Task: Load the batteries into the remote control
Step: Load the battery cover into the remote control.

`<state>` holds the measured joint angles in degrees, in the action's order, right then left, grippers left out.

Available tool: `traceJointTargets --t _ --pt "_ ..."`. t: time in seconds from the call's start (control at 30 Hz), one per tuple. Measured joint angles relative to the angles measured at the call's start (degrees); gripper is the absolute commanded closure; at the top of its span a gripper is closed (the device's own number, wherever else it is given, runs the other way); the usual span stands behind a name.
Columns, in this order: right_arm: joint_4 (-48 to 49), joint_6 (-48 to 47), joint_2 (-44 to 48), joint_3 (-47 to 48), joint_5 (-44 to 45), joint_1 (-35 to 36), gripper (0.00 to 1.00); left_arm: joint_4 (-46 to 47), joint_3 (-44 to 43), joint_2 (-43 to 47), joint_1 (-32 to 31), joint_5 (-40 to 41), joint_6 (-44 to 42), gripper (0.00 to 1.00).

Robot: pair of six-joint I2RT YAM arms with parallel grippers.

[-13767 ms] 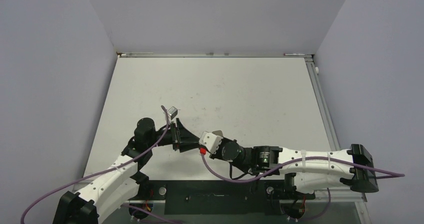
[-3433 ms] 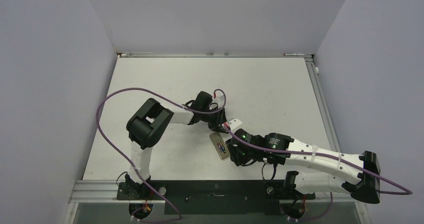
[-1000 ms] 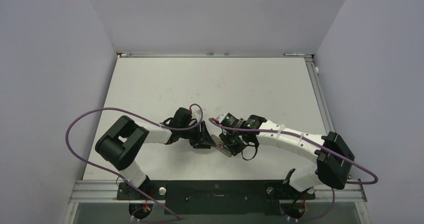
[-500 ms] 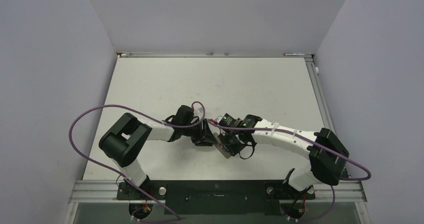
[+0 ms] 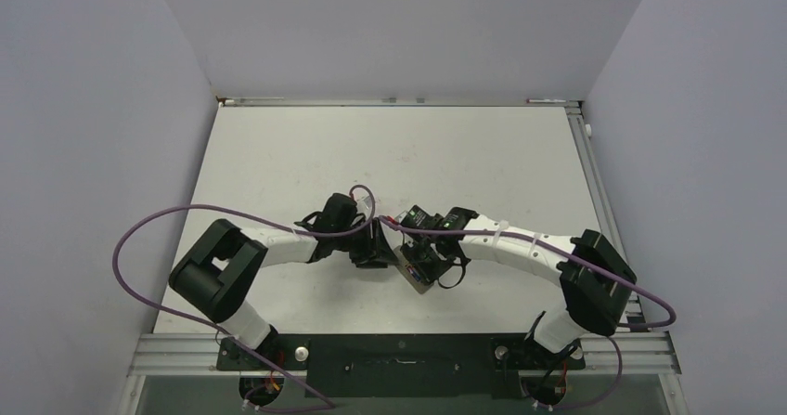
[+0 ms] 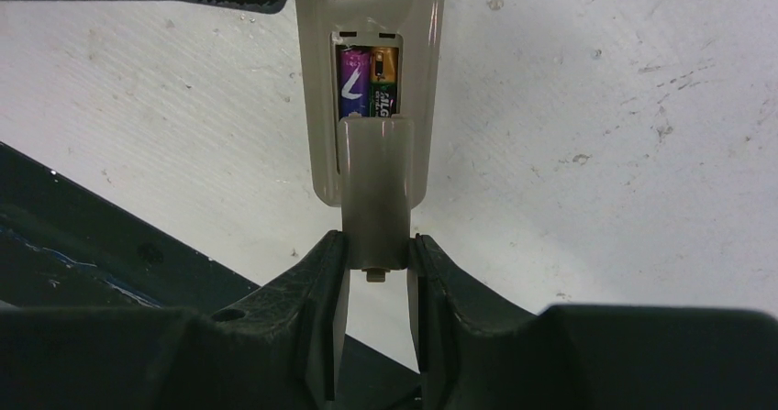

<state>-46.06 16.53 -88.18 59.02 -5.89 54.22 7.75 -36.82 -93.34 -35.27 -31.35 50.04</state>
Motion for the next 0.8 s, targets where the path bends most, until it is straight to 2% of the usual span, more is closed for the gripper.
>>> traceJointTargets --t 0.47,0.8 --pt "-0.2 0.74 -4.52 3.3 -0.72 -0.61 0.91 -11.96 3.61 17.68 2.05 8.63 -2.91 0.55" --pt "-1.09 1.31 -7.54 5.7 -0.74 -0.61 0.91 -18.56 4.57 28.85 4.7 9.9 -4.59 0.53"
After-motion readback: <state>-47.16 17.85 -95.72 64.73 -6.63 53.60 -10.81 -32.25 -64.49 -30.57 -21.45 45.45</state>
